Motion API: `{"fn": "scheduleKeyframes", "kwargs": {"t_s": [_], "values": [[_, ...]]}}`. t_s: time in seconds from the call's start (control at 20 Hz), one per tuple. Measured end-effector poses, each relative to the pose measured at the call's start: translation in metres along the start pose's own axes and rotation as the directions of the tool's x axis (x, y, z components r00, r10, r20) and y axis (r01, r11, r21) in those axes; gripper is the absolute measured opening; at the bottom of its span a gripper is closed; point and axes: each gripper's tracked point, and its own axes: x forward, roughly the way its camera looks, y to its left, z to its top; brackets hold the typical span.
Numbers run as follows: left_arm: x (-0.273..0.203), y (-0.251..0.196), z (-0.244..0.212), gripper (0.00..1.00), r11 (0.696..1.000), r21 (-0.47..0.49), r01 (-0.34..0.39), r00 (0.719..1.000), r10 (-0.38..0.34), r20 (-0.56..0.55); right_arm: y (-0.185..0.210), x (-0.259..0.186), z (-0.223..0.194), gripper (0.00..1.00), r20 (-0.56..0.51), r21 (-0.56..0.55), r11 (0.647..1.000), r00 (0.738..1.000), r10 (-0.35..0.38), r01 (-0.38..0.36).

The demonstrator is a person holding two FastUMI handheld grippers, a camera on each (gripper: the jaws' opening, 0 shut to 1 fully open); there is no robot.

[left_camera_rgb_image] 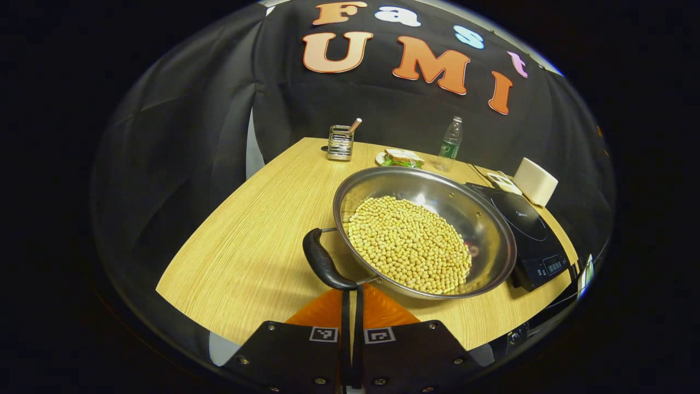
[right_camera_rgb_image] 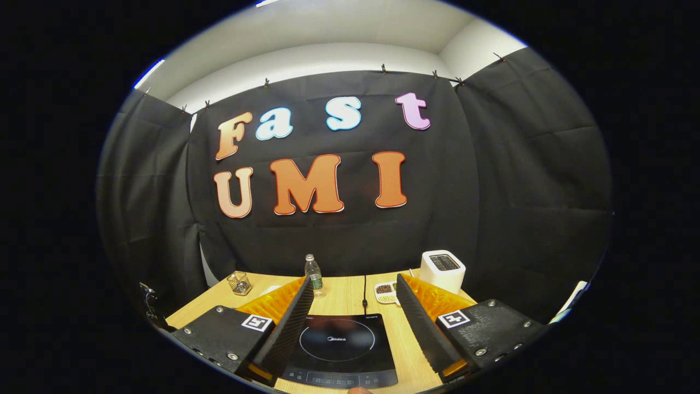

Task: First push the handle of the pot to place it horizontally, then grasp the pot with both hands and set it on the induction cooktop.

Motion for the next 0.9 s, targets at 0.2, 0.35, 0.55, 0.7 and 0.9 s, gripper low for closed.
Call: {"fn": "scheduleKeyframes", "kwargs": {"t_s": [0.2,0.35,0.55,0.7,0.9], "values": [[0.011,0.013,0.01,0.02,1.0,0.018,0.005,1.0,-0.005,0.003,0.005,0.0,-0.003,0.95,-0.006,0.002,1.0,1.0,-0.014,0.014],[0.021,0.022,0.018,0.02,1.0,0.006,0.023,1.0,-0.023,0.005,0.013,0.001,-0.005,0.95,-0.003,0.003,1.0,1.0,-0.019,0.019],[0.033,0.035,0.028,0.02,0.999,0.0,0.046,0.999,-0.046,0.001,0.021,0.004,-0.009,0.95,-0.009,-0.013,1.0,1.0,-0.026,0.026],[0.04,0.041,0.035,0.03,0.999,0.018,0.046,0.999,-0.046,0.004,0.028,0.006,-0.012,0.95,-0.014,-0.018,1.0,1.0,-0.024,0.024],[0.048,0.046,0.041,0.03,0.998,0.029,0.047,0.999,-0.047,0.012,0.033,0.008,-0.017,0.95,-0.021,-0.023,0.999,0.999,-0.028,0.027]]}}
